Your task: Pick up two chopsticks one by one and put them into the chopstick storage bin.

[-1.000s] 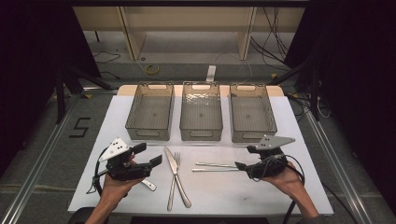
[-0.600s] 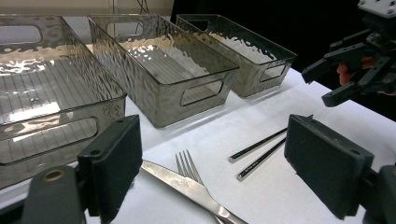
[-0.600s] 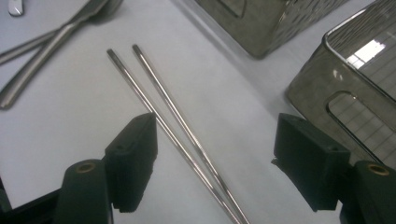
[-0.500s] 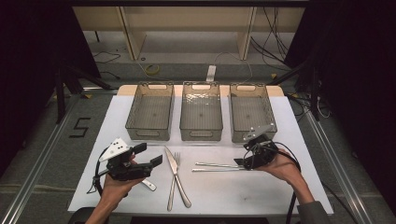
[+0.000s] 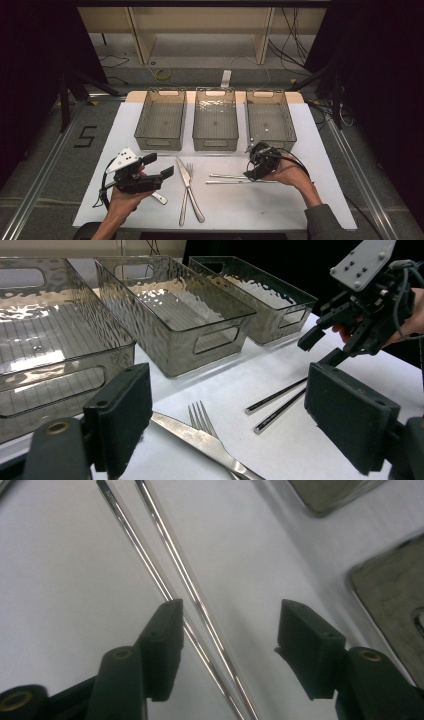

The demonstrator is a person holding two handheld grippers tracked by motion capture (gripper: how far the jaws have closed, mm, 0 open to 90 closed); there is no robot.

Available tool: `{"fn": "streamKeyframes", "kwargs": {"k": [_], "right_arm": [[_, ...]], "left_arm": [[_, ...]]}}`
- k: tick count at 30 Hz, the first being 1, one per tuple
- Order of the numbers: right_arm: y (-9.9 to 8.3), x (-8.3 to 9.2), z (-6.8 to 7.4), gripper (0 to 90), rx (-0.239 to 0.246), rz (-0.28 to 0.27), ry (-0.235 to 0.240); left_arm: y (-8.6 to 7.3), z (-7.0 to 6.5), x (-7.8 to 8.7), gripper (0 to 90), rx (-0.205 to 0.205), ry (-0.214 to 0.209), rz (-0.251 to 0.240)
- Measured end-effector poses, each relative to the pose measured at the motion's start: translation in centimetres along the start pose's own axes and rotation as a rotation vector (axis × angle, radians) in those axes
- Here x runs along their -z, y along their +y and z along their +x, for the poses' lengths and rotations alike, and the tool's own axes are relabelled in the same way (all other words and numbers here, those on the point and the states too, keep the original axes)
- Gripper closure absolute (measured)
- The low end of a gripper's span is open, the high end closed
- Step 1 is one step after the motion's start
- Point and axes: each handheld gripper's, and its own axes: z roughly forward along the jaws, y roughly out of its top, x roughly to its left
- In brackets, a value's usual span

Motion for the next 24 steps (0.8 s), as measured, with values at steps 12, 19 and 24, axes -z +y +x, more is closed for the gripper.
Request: {"fn": "streamKeyframes", "kwargs": {"k": [12, 19, 24], "right_arm": [[0.6, -1.8, -0.6, 60.8, 0.058, 0.110, 0.026], [0.4, -2.6, -0.9, 65.5, 0.089, 0.166, 0.036], [0.4, -2.9, -0.9, 69.7, 0.107, 0.183, 0.043]], "left_arm": [[0.0, 0.0, 0.1, 18.6, 0.001, 0.000, -0.003], [0.0, 0.0, 0.1, 18.6, -0.001, -0.001, -0.003], [0.0, 0.0, 0.1, 18.6, -0.001, -0.002, -0.003]]}}
